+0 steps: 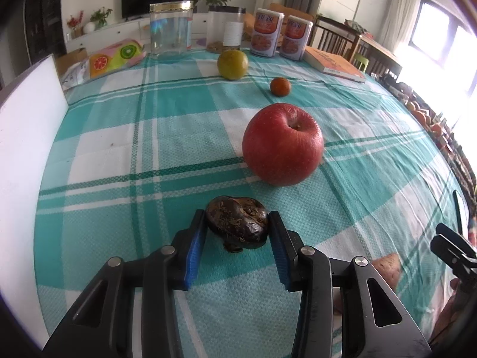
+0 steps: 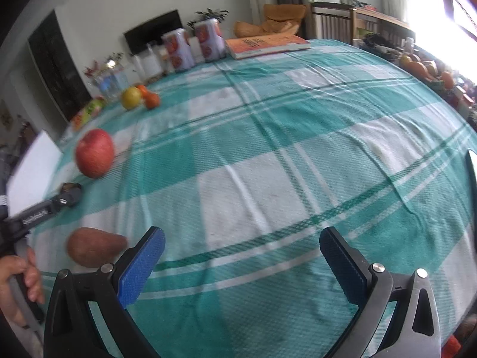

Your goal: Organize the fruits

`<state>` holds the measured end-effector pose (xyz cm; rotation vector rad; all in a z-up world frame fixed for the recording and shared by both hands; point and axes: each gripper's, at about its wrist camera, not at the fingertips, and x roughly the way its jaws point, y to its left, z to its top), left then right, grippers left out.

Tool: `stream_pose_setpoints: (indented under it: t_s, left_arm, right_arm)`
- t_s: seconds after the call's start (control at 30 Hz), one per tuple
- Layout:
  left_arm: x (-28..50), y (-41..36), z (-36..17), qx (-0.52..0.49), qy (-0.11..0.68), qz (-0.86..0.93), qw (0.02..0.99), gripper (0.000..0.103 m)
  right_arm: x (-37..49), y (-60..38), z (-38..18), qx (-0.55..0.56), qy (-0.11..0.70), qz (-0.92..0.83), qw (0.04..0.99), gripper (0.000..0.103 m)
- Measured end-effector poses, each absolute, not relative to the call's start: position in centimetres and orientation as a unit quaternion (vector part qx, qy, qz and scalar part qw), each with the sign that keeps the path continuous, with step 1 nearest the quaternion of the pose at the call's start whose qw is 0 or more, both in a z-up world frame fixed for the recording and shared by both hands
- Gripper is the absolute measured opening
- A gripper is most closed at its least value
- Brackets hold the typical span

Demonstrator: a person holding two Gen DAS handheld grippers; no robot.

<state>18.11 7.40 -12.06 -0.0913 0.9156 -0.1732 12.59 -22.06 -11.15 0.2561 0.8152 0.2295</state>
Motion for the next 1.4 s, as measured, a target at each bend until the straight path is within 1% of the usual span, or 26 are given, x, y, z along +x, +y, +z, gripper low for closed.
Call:
stream_pose_setpoints:
  t_s: [0.07,0.13,0.23,0.33,0.37,0.4,0.47,0.5,0.57,0.67,0.77,0.83,0.9,1.0,1.07,1.2,1.3,1.4]
  left_arm:
    - [16.6,8.1,-11.1,-0.061,0.438,-0.086,0.893,0.043]
    - [14.9,8.9,-10.1,-0.082,0.438,-0.091,0.890,0.043]
    - [12.3,9.6,-8.6,-0.108,0.438,-0.107,0.886,0.043]
    - [9.2,10.1,-6.7,-0.118,0.427,-0.127,0.887,0.043]
    - [8.2,10.3,-6.1,-0.119,0.424,-0.132,0.888,0.043]
    - [7.3,10.5,-5.7,-0.120,0.422,-0.136,0.888,0.043]
    - [5.7,11.1,-4.9,-0.121,0.419,-0.141,0.889,0.043]
    - [5.0,11.4,-4.6,-0.122,0.417,-0.143,0.889,0.043]
    - [3.7,12.1,-4.3,-0.123,0.416,-0.143,0.890,0.043]
    - [2.1,12.9,-4.1,-0.127,0.417,-0.145,0.888,0.043]
    - [0.9,14.1,-3.7,-0.146,0.413,-0.143,0.887,0.043]
    - [0.3,15.1,-3.2,-0.166,0.406,-0.139,0.888,0.043]
    - [-0.3,16.2,-2.6,-0.179,0.399,-0.133,0.889,0.043]
    - [-1.1,18.3,-1.3,-0.204,0.384,-0.128,0.891,0.043]
    - [-1.8,20.2,-0.2,-0.213,0.369,-0.111,0.898,0.043]
    - [-3.1,25.2,1.1,-0.204,0.340,-0.024,0.918,0.043]
    - [-3.7,29.0,-0.1,-0.193,0.350,0.061,0.915,0.043]
    - [-3.9,31.3,-2.3,-0.187,0.375,0.111,0.901,0.043]
  right_arm:
    - [11.8,-19.3,-9.4,0.093,0.375,0.221,0.895,0.103]
    - [12.0,-15.4,-8.6,0.008,0.392,0.296,0.871,0.103]
    - [13.3,-10.3,-8.9,-0.132,0.416,0.332,0.836,0.103]
    - [15.6,-7.4,-10.0,-0.195,0.441,0.344,0.806,0.102]
    - [16.3,-7.0,-10.4,-0.200,0.456,0.352,0.793,0.099]
    - [17.0,-6.6,-10.9,-0.202,0.474,0.362,0.777,0.081]
    - [17.6,-5.9,-11.7,-0.216,0.505,0.363,0.753,0.052]
    - [17.3,-5.6,-12.2,-0.236,0.511,0.354,0.747,0.046]
    - [16.9,-5.6,-12.7,-0.245,0.522,0.345,0.740,0.044]
    - [16.8,-7.0,-13.4,-0.187,0.551,0.320,0.748,0.043]
    - [17.2,-10.1,-14.0,-0.039,0.573,0.306,0.759,0.043]
    - [17.2,-12.7,-14.7,0.087,0.574,0.307,0.754,0.043]
    - [16.9,-14.4,-15.5,0.190,0.567,0.316,0.737,0.043]
    - [16.2,-14.3,-16.1,0.273,0.555,0.336,0.710,0.043]
    - [15.8,-12.3,-15.3,0.301,0.548,0.360,0.693,0.043]
    - [14.7,-5.1,-11.0,0.314,0.521,0.441,0.660,0.043]
    - [13.4,1.9,-7.8,0.291,0.505,0.499,0.641,0.043]
    - [11.5,8.7,-5.7,0.233,0.507,0.528,0.640,0.044]
